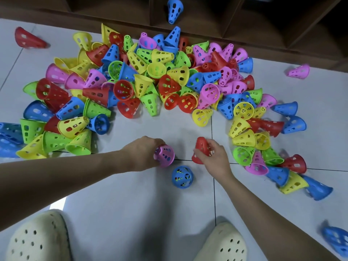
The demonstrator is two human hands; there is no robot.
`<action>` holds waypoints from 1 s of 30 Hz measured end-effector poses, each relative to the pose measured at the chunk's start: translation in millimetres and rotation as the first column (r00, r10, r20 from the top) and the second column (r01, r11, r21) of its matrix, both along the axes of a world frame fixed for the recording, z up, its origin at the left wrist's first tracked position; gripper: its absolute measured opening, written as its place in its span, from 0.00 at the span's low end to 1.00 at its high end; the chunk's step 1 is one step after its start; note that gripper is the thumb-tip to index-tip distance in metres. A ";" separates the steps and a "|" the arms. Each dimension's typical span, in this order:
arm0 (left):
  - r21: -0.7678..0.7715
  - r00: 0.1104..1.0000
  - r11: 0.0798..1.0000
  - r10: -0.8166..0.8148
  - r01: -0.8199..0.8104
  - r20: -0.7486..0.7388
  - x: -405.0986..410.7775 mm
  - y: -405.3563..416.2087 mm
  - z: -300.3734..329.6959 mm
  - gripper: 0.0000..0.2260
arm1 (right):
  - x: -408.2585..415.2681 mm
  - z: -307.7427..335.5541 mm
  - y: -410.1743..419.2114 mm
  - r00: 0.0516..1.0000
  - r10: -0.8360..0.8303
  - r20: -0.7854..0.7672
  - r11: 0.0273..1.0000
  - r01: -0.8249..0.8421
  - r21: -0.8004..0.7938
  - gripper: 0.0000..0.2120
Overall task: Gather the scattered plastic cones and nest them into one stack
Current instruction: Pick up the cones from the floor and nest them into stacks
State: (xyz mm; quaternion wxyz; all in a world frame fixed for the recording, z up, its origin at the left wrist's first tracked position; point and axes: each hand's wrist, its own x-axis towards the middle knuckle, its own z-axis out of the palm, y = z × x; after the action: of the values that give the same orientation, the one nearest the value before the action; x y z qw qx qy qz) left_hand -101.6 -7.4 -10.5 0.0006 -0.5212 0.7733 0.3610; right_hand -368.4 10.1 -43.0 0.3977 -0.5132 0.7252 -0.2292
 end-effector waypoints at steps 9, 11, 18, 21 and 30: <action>0.099 0.996 0.994 0.043 -0.051 0.083 -7.0 4.6 -11.3 0.22 | 3.8 49.7 54.7 0.982 0.063 0.180 0.986 -0.033 -0.166 0.18; 0.133 0.994 0.989 0.054 -0.066 0.095 -4.0 4.0 -12.6 0.21 | 6.7 53.8 60.2 0.982 0.134 0.135 0.976 -0.107 -0.187 0.18; 0.184 0.991 0.982 0.026 -0.050 0.131 6.5 5.2 -6.9 0.22 | 17.3 50.7 66.4 0.978 0.197 0.071 0.974 -0.187 -0.129 0.18; 0.219 0.984 0.975 0.004 -0.043 0.176 19.9 7.9 -4.0 0.25 | 17.5 40.8 65.9 0.962 0.273 0.001 0.952 -0.270 -0.142 0.19; 0.074 0.949 0.978 0.168 -0.194 0.268 102.4 1.1 34.3 0.14 | 29.7 41.2 40.2 0.930 0.367 -0.014 0.895 -0.357 -0.266 0.08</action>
State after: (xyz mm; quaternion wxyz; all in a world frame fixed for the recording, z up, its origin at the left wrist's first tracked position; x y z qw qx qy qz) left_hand 0.8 -6.3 23.9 0.0949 -0.6321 0.6965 0.3260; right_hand -338.8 50.3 -1.8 0.3749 -0.6832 0.5725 -0.2549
